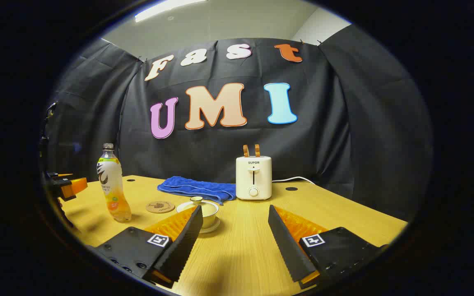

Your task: Open the teacup lid with one hand, grasp the water bottle and pour water into the teacup with the other hand; after pouring, place the water bottle on the coaster and then close the teacup lid.

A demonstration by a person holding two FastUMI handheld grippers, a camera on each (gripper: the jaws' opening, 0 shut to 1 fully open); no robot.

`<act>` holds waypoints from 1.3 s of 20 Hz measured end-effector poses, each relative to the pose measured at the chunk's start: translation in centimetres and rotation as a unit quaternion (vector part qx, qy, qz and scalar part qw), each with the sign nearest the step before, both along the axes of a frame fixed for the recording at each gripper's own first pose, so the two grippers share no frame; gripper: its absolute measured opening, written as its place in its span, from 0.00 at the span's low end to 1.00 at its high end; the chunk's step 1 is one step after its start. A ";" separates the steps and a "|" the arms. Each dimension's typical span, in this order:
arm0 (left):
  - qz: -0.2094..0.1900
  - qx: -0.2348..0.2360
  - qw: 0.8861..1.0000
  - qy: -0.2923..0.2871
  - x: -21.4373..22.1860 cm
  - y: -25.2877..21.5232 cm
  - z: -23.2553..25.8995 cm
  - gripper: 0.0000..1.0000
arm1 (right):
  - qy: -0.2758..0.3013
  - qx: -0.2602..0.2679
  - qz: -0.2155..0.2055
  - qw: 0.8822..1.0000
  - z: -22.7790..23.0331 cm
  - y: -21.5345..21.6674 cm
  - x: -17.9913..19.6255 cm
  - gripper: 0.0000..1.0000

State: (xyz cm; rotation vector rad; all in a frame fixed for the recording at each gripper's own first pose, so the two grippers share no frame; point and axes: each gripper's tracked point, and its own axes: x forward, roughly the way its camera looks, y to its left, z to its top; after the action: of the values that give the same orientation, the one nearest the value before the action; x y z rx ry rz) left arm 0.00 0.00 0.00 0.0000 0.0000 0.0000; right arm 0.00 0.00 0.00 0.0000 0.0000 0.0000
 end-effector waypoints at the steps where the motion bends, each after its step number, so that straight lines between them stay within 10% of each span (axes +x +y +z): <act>1: 0.000 0.000 1.000 0.000 0.0 0.0 0.0 0.88 | 0.000 0.000 0.000 1.000 0.0 0.0 0.0 1.00; 26: 0.002 -0.002 1.000 -0.001 0.1 -0.1 -0.3 0.88 | -0.001 0.000 -0.004 1.000 0.0 -0.1 0.1 1.00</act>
State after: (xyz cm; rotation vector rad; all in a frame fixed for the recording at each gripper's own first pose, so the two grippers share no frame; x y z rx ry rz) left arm 0.13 -0.09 -0.28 -0.0033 -0.0027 0.0039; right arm 0.09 -0.07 -0.02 -0.0007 -0.0020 -0.0072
